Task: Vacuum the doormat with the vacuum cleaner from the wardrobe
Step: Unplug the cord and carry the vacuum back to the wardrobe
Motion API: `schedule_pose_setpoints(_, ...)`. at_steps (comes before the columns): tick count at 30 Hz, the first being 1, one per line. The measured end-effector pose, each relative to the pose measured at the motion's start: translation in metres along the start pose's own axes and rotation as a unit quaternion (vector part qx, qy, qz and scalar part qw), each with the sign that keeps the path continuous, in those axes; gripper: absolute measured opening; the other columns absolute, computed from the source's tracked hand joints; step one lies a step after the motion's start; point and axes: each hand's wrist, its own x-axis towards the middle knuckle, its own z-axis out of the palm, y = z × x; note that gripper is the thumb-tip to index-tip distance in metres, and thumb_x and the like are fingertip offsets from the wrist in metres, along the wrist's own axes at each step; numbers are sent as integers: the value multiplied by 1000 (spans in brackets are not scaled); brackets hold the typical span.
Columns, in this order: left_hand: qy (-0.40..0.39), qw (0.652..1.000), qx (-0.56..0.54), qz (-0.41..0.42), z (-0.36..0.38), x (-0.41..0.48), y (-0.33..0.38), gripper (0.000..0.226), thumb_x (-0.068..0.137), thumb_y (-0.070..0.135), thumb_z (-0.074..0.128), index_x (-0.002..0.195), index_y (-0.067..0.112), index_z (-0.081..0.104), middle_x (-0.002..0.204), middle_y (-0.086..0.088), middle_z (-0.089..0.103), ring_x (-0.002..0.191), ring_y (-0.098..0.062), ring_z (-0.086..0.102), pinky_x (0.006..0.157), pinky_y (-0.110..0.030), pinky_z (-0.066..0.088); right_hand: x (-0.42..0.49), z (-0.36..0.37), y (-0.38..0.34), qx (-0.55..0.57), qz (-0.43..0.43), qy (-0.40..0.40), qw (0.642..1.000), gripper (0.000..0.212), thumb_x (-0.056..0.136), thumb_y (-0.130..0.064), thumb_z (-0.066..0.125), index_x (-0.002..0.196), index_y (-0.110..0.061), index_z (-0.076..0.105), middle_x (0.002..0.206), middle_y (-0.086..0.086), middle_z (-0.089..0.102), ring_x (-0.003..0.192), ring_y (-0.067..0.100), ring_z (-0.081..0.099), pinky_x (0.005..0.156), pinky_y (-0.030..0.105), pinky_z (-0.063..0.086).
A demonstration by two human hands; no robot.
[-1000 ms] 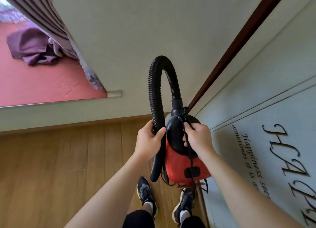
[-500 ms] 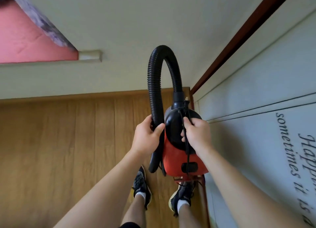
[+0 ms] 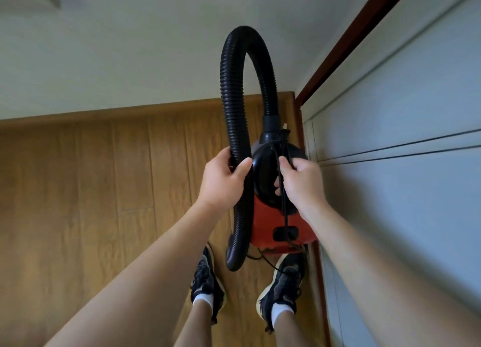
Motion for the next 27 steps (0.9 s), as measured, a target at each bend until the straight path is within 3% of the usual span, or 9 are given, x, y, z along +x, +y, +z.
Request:
schedule_pose_setpoints(4, -8, 1000, 5, -10, 14, 21, -18, 19, 101, 31, 60, 118, 24, 66, 101, 12, 74, 93, -6, 71, 82, -31, 60, 26, 8, 18, 3, 6, -3, 1000, 38, 103, -33, 53, 79, -8, 70, 63, 8, 69, 51, 23, 67, 59, 40, 59)
schedule_pose_setpoints(8, -18, 999, 12, -25, 26, 38, -42, 21, 101, 34, 60, 121, 28, 64, 105, 12, 74, 94, -8, 72, 84, -36, 62, 48, 16, 35, -1, 11, -8, 1000, 37, 103, -34, 52, 82, -9, 71, 63, 7, 69, 50, 20, 65, 57, 35, 58)
schedule_pose_setpoints(14, -16, 999, 19, -41, 41, 62, -74, 19, 101, 34, 60, 120, 32, 60, 105, 14, 72, 91, -5, 71, 80, -31, 61, 80, 33, 62, -26, 8, -15, 1000, 39, 103, -35, 52, 83, -6, 69, 64, 8, 69, 51, 21, 67, 57, 36, 58)
schedule_pose_setpoints(21, -29, 997, 45, -49, 52, 88, -112, 25, 101, 29, 60, 126, 24, 59, 104, 15, 68, 93, -1, 67, 78, -22, 56, 109, 52, 91, -34, 13, -18, 999, 38, 104, -35, 51, 86, -6, 68, 64, 7, 69, 52, 21, 67, 58, 36, 58)
schedule_pose_setpoints(27, -25, 997, 25, -67, 63, 93, -141, 23, 102, 25, 59, 125, 25, 58, 109, 15, 68, 101, -2, 66, 85, -24, 54, 122, 66, 109, -29, 5, -30, 999, 36, 104, -34, 51, 87, -7, 67, 64, 8, 69, 51, 20, 66, 58, 36, 59)
